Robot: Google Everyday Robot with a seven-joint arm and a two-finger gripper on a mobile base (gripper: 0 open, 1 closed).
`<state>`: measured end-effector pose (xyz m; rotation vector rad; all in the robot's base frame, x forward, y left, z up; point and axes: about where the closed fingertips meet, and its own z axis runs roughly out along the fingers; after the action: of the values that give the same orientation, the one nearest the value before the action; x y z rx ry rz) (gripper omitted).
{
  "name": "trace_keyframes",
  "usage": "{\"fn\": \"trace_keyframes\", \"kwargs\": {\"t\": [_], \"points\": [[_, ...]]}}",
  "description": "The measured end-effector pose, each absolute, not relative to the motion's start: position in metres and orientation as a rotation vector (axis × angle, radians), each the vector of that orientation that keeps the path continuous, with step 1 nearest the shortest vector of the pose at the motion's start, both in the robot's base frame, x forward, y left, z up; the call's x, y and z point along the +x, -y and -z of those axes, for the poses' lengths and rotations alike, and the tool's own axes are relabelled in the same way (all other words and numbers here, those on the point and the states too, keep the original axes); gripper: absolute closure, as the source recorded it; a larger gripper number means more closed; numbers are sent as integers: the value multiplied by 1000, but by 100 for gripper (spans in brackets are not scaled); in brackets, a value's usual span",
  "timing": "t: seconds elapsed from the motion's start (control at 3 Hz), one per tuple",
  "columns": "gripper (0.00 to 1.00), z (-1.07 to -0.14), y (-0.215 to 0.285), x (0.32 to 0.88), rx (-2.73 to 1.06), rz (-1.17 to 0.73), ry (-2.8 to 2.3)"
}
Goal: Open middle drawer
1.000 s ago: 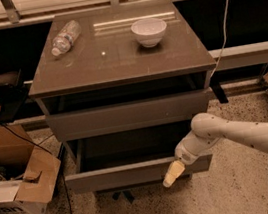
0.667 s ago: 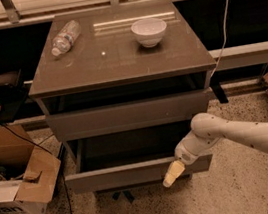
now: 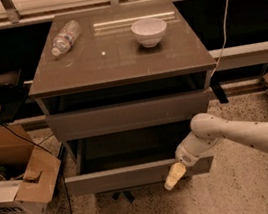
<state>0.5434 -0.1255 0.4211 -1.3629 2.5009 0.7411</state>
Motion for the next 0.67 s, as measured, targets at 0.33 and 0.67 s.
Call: {"fn": "trace_keyframes", "kwargs": {"t": [0.33,0.67], "points": [[0,-421,125,543,-1363,-741,-2501],[0,-421,125,543,-1363,-741,-2501]]}}
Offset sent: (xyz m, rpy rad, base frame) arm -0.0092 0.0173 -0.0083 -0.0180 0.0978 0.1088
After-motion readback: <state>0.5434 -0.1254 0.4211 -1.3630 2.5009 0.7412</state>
